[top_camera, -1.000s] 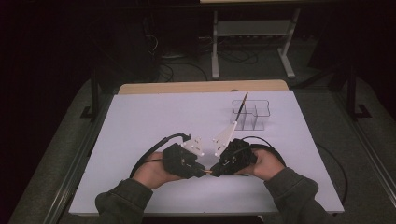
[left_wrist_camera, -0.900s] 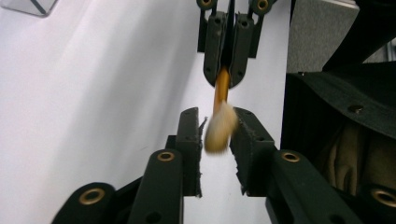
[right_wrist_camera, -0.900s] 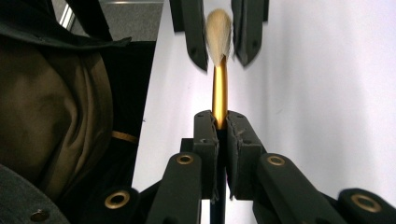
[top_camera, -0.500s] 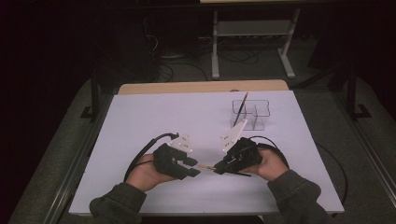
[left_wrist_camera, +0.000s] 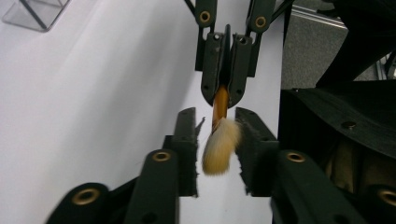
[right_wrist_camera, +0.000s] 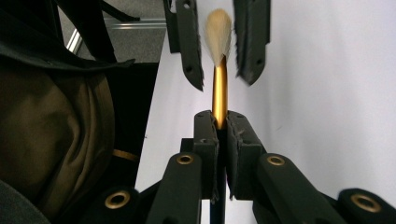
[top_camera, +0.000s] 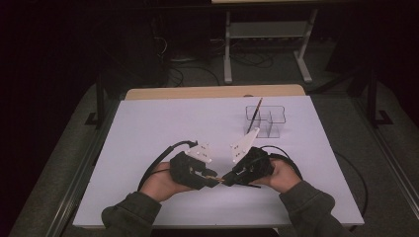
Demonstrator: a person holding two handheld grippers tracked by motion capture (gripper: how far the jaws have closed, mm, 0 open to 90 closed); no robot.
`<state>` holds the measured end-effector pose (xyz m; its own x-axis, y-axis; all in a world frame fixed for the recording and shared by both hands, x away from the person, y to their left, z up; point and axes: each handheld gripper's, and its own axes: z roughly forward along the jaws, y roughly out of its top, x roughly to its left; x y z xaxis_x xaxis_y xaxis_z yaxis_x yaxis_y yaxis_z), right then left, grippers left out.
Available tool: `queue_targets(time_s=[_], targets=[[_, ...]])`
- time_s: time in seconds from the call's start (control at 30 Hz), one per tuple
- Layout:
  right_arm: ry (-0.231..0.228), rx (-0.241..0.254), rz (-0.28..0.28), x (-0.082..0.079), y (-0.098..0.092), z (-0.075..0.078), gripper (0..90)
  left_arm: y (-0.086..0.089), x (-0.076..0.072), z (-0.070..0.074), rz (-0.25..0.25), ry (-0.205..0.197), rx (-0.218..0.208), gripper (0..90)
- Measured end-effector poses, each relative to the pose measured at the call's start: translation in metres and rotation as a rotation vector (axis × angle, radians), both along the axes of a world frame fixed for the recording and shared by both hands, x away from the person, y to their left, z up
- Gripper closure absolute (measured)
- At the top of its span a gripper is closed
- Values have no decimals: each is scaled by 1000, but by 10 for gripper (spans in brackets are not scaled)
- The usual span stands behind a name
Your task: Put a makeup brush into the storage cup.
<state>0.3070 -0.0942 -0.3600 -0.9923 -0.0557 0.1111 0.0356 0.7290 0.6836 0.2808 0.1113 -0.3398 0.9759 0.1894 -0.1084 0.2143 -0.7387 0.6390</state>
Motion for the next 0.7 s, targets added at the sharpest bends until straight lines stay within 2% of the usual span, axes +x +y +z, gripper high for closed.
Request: queue_targets(time_s=[0.17,0.33,0.47,0.53,0.7], targets=[[-11,4,10,-2,2,0,828,0,0,3,-26,-8,-3,826],[-20,-2,20,-4,4,1,821,0,0,4,-37,10,5,844],[-28,-24,5,-4,5,1,762,-1,-1,5,-33,-1,39,847],[-37,-46,-4,-5,5,3,762,0,0,6,-30,2,52,847],[-61,-74,-4,-7,11,11,769,-2,-1,8,-24,-4,55,848]])
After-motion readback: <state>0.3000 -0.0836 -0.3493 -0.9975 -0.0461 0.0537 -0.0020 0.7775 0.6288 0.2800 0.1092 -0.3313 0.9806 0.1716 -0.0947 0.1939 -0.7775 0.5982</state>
